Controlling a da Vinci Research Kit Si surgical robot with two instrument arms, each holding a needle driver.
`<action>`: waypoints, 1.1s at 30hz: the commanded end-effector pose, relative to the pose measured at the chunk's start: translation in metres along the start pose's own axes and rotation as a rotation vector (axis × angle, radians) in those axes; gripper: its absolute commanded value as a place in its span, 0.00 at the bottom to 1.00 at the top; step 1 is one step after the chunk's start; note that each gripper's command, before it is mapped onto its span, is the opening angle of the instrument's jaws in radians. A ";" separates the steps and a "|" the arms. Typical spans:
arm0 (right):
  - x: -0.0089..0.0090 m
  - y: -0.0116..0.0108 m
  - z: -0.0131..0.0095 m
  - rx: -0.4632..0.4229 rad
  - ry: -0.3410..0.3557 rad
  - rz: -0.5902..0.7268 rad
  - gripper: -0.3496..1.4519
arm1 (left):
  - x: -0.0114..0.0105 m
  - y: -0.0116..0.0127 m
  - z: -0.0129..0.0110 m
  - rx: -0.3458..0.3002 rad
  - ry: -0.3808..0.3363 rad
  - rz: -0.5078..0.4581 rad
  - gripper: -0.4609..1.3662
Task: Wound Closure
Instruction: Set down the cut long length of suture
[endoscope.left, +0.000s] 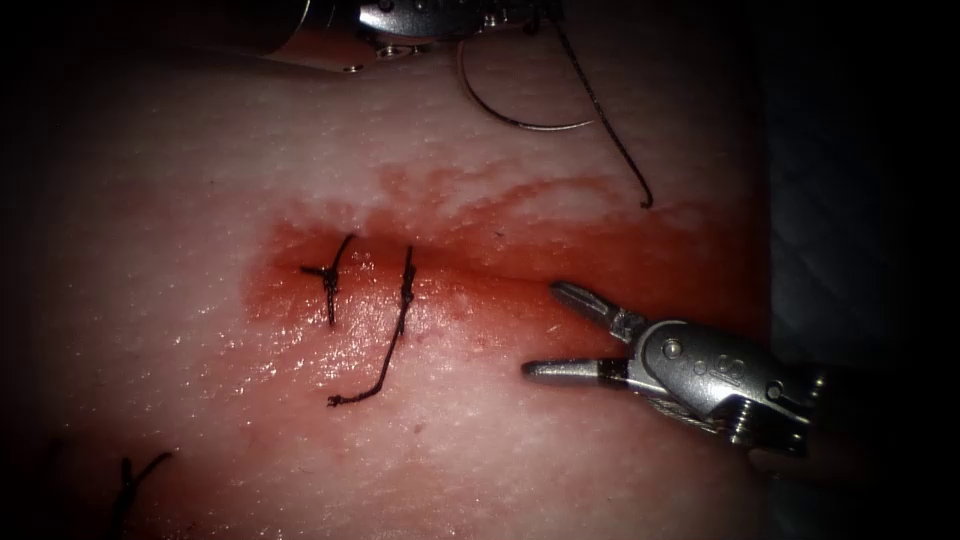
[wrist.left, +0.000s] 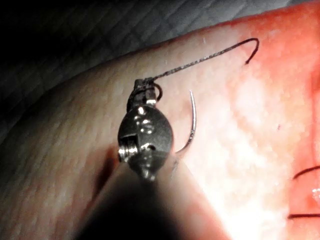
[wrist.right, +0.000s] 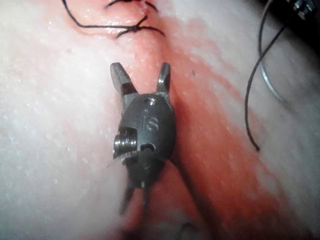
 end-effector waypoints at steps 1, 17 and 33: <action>0.0000 0.0000 0.0000 0.003 0.000 0.000 0.80 | -0.0006 0.0001 -0.0001 -0.023 -0.014 -0.008 0.06; 0.0001 0.0000 -0.0003 0.006 0.000 0.001 0.80 | -0.0070 0.0020 -0.0044 -0.154 -0.175 -0.225 0.62; 0.0006 -0.0002 -0.0005 0.007 -0.002 0.004 0.82 | -0.0101 0.0020 -0.0124 -0.134 -0.172 -0.120 0.84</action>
